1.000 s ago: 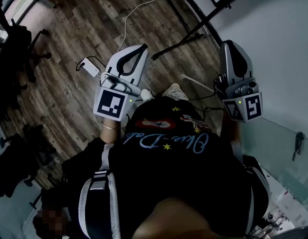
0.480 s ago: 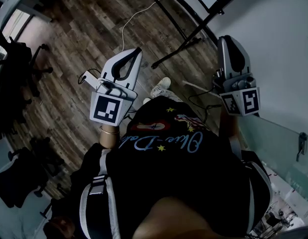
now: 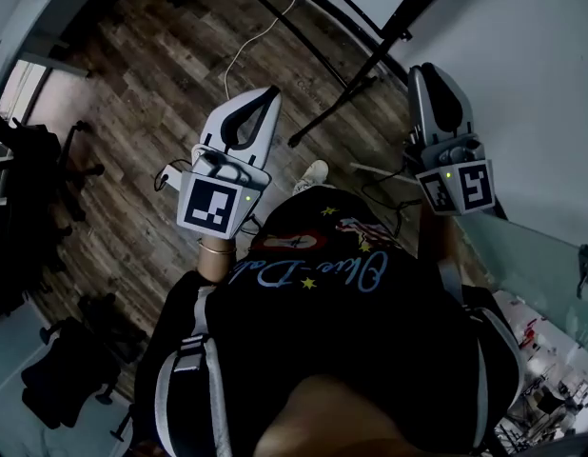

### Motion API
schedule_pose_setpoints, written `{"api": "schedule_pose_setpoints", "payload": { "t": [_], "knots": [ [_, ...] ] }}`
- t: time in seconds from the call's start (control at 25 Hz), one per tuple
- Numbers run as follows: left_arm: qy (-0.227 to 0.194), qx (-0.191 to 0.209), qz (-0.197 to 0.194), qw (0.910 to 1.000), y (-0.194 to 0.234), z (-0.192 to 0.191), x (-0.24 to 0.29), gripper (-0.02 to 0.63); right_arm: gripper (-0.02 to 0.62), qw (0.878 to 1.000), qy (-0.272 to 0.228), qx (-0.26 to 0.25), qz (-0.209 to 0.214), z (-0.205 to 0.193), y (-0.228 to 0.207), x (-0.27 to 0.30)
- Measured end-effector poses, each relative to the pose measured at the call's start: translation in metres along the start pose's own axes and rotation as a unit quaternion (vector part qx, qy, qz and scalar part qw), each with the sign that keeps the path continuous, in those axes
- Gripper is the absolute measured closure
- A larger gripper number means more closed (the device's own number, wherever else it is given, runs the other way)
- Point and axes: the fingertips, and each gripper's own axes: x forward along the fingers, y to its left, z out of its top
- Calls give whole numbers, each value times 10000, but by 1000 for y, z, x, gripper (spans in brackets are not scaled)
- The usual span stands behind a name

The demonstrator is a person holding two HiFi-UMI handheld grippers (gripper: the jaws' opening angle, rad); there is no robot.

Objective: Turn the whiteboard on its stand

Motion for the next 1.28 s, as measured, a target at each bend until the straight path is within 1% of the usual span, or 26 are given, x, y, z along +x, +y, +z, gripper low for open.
{"api": "schedule_pose_setpoints", "payload": {
  "t": [0.4, 0.52, 0.76, 1.0, 1.08, 1.28],
  "knots": [
    [58, 23, -714, 9974, -4, -8, 65, 604, 545, 9994, 57, 35, -332, -19, -38, 14],
    [64, 39, -891, 9960, -7, -5, 76, 604, 538, 9991, 55, 32, -411, -21, -46, 15],
    [63, -121, -1009, 9948, -1, 1, 86, 604, 522, 9989, -9, 45, -465, -15, -54, 27],
    [55, -74, -1106, 9938, -1, 5, 98, 604, 502, 9990, 7, -22, -441, -17, -64, 38],
    [54, -54, -1154, 9933, 0, 4, 100, 604, 502, 9990, 36, -96, -428, -19, -67, 42],
    [19, -96, -1319, 9912, 2, 6, 101, 604, 496, 9977, 45, -463, -484, -17, -70, 51]
  ]
}}
